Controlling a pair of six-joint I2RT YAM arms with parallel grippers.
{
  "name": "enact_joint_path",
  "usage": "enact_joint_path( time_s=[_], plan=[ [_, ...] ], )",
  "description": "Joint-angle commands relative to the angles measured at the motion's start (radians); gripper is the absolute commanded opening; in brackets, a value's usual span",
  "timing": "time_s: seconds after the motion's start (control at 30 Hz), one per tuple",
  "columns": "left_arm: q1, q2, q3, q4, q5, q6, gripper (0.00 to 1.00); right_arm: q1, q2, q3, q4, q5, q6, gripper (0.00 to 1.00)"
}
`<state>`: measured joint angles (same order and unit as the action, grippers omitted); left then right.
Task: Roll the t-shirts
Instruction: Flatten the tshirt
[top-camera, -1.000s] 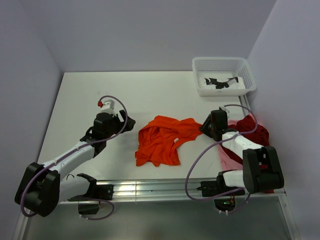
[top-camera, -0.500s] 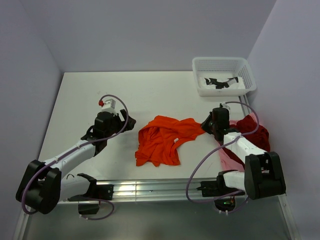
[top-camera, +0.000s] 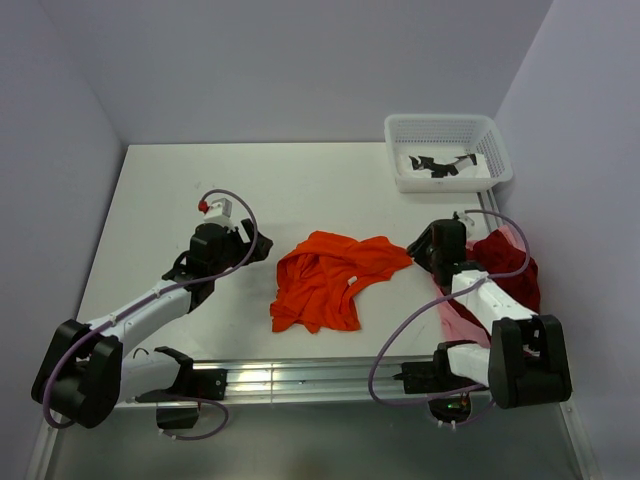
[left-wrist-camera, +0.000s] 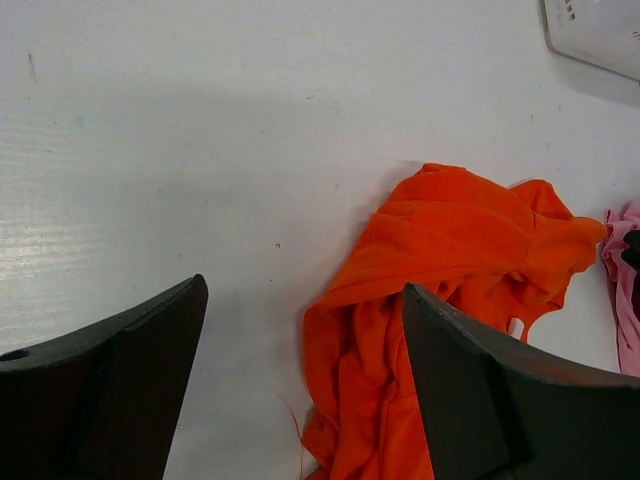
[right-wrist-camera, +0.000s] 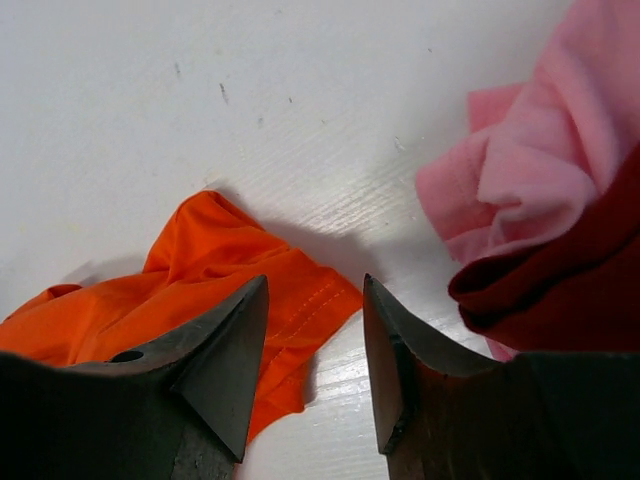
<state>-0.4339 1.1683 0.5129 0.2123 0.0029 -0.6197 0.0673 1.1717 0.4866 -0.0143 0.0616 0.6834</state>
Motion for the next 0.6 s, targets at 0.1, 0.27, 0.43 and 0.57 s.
enact_joint_path(
  time_s=[0.1, 0.27, 0.43, 0.57],
  plan=[
    [-0.005, -0.019, 0.038, 0.016, 0.003, 0.021, 0.84, -0.032, -0.037, -0.063, 0.046, -0.026, 0.068, 0.50],
    [-0.008, -0.019, 0.036, 0.019, 0.003, 0.020, 0.85, -0.060, -0.070, -0.131, 0.134, -0.052, 0.107, 0.49],
    [-0.011, -0.027, 0.036, 0.016, 0.002, 0.018, 0.85, -0.060, -0.015, -0.115, 0.146, -0.078, 0.116, 0.51],
    [-0.011, -0.032, 0.032, 0.018, 0.002, 0.020, 0.85, -0.060, 0.005, -0.144, 0.207, -0.108, 0.157, 0.53]
  ],
)
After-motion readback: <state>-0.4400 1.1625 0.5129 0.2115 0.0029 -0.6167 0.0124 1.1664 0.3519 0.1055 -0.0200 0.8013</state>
